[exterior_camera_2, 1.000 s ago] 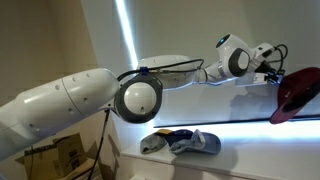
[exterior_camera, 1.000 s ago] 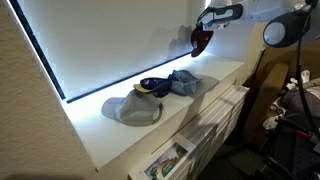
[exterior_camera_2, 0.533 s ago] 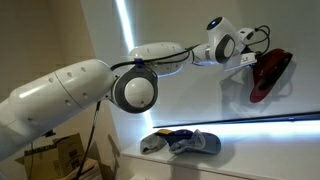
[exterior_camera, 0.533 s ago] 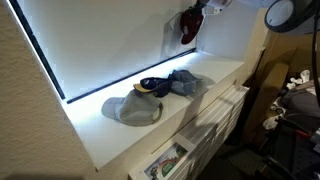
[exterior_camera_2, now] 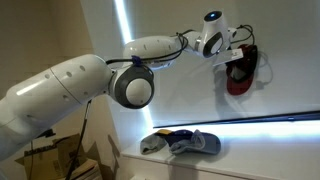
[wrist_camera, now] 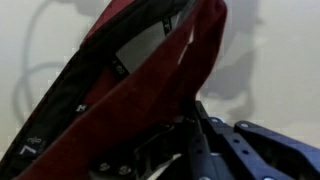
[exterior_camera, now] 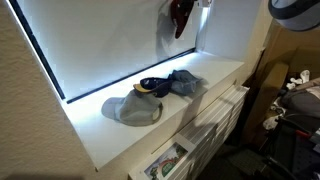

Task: Move the cap on the windowsill to the left

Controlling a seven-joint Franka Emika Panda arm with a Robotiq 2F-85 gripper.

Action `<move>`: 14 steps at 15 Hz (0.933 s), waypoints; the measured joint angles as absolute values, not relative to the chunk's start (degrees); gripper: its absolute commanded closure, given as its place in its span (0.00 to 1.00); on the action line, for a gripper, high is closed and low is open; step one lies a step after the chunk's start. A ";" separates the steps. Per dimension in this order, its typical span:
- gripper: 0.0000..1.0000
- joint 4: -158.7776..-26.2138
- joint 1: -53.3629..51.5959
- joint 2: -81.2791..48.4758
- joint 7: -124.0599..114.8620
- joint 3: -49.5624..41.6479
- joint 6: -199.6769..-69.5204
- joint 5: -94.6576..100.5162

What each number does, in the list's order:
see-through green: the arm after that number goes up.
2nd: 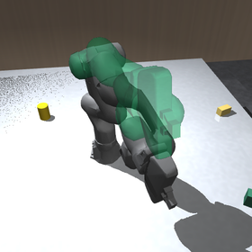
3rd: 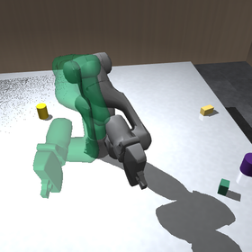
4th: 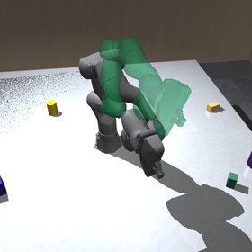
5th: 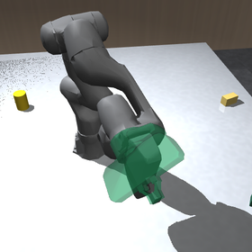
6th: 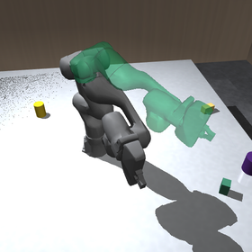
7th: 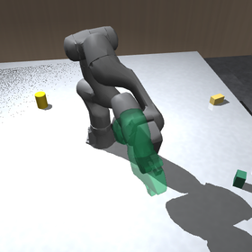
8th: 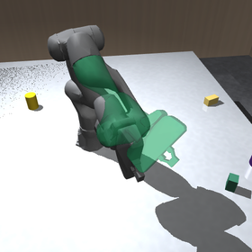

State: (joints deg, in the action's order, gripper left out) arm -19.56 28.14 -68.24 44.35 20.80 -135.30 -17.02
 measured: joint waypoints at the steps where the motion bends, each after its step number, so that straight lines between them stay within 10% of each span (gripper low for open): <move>1: 0.99 -19.57 26.99 -67.79 44.56 20.94 -132.72 -17.19; 14: 0.99 -20.63 7.90 -66.55 42.18 10.42 -107.83 -6.97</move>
State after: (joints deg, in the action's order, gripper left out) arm -20.63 7.90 -66.55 42.18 10.42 -107.83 -6.97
